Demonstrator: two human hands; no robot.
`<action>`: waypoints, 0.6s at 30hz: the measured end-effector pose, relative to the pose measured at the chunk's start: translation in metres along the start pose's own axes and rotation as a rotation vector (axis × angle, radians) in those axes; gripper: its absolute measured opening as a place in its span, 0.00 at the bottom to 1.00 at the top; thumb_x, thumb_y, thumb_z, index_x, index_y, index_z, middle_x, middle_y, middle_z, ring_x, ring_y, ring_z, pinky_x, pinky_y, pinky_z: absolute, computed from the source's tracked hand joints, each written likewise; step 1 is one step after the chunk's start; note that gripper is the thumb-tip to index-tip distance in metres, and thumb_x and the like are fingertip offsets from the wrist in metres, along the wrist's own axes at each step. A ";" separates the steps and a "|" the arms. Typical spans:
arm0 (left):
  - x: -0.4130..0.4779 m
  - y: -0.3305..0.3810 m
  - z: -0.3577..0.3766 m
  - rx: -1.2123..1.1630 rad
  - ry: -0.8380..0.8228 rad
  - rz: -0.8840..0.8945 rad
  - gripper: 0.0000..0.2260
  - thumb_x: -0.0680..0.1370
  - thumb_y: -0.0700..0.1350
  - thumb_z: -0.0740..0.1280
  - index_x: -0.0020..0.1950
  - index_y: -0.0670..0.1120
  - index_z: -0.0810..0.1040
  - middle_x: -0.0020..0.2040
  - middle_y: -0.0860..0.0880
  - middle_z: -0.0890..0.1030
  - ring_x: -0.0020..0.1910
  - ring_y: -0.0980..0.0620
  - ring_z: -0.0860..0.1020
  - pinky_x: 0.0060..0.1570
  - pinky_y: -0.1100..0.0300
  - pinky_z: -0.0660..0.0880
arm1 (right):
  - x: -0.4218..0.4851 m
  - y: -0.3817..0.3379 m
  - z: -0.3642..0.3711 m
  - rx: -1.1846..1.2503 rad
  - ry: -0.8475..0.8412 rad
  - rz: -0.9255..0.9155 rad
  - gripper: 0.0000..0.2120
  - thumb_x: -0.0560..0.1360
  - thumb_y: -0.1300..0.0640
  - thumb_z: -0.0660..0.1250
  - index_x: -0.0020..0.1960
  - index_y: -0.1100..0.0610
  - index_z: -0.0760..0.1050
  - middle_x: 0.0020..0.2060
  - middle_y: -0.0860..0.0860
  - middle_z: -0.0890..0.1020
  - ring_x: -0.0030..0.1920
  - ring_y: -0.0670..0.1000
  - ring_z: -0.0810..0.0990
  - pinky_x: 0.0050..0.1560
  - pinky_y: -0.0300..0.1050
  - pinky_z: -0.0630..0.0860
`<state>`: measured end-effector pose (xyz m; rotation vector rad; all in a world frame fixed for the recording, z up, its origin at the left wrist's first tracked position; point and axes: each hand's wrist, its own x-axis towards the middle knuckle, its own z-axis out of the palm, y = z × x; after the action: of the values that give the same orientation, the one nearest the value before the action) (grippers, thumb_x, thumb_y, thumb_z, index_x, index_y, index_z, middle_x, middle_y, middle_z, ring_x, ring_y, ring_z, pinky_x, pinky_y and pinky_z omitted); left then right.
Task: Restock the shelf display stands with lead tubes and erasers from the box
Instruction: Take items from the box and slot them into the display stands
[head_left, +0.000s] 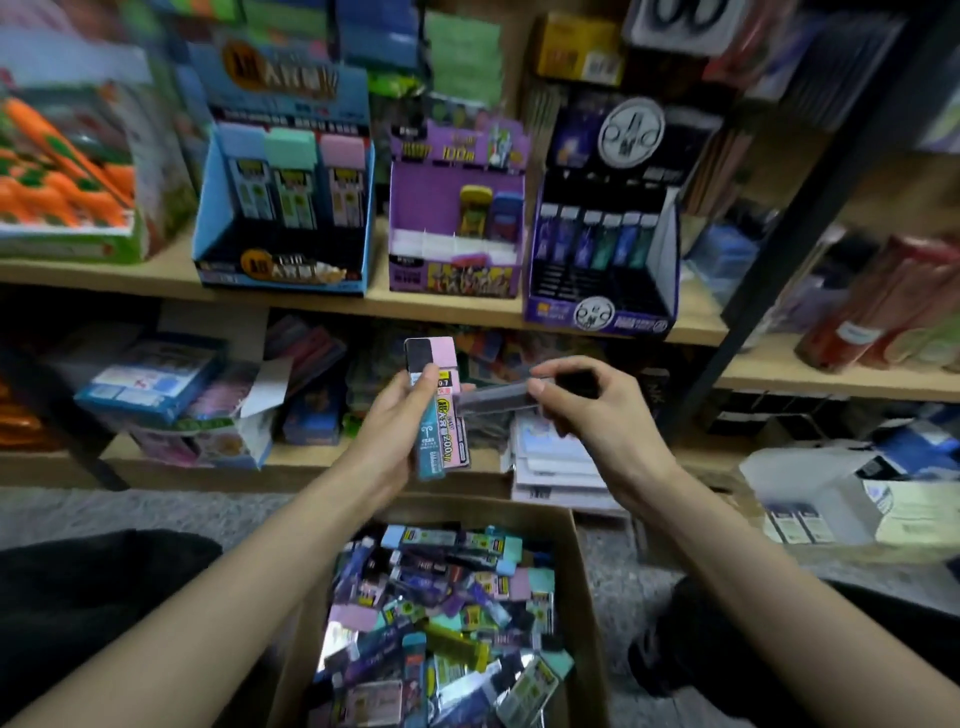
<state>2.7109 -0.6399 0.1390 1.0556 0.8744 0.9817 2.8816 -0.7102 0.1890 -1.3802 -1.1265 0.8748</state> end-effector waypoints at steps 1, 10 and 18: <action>0.003 0.010 0.002 0.028 -0.026 0.019 0.08 0.80 0.50 0.59 0.54 0.49 0.74 0.43 0.51 0.85 0.40 0.56 0.83 0.35 0.59 0.79 | 0.005 -0.008 -0.004 0.017 0.009 -0.003 0.04 0.72 0.61 0.71 0.45 0.54 0.80 0.34 0.49 0.81 0.33 0.47 0.76 0.31 0.38 0.71; 0.036 0.073 0.023 0.167 -0.164 0.148 0.10 0.79 0.51 0.60 0.57 0.50 0.74 0.46 0.53 0.85 0.45 0.55 0.83 0.37 0.64 0.78 | 0.059 -0.050 -0.035 0.254 0.016 -0.018 0.02 0.74 0.61 0.68 0.45 0.58 0.76 0.35 0.54 0.81 0.27 0.48 0.74 0.27 0.40 0.73; 0.075 0.080 0.031 0.092 -0.119 0.173 0.12 0.79 0.50 0.59 0.57 0.47 0.75 0.48 0.47 0.85 0.48 0.49 0.83 0.43 0.57 0.80 | 0.122 -0.062 -0.084 -0.181 0.190 -0.317 0.03 0.74 0.64 0.68 0.42 0.58 0.75 0.32 0.51 0.80 0.29 0.43 0.78 0.28 0.34 0.74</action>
<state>2.7463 -0.5636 0.2162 1.2718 0.7448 1.0184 2.9855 -0.6208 0.2725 -1.3508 -1.2560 0.4139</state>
